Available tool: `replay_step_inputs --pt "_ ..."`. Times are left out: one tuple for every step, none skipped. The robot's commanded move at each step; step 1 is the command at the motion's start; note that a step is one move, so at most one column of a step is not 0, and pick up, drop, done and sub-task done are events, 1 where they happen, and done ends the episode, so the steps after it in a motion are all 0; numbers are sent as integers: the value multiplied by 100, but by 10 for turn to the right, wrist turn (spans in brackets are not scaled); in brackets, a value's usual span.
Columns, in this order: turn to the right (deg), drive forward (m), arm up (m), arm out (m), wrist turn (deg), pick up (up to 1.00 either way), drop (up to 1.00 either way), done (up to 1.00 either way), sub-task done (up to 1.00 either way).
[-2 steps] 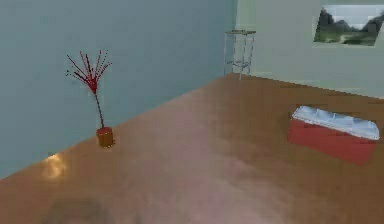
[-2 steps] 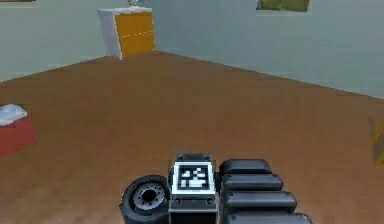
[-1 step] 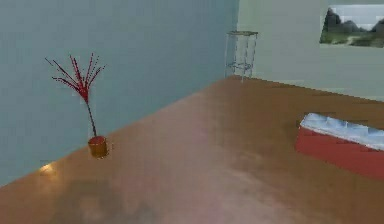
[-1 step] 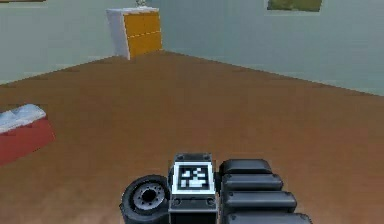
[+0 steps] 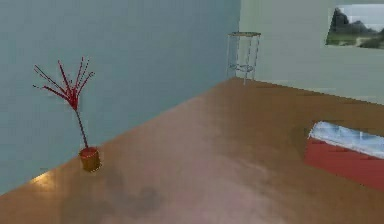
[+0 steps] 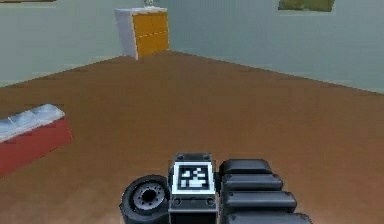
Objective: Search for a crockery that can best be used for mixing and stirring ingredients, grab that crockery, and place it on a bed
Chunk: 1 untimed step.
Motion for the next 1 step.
replay_step_inputs --pt "360 0 0 0 0 0 0 0 0"
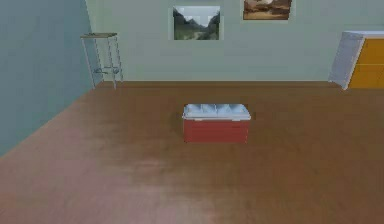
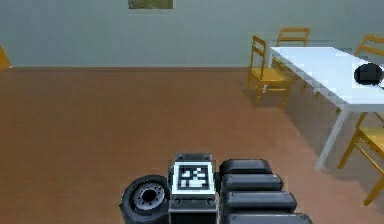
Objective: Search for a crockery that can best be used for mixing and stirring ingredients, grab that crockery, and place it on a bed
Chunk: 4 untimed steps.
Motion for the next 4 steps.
replay_step_inputs --pt "0 15 0 0 0 0 0 0 0" --pt "-450 0 0 0 0 0 0 0 0" --pt "-420 0 0 0 0 0 0 0 0" --pt "-30 0 0 0 0 0 0 0 0"
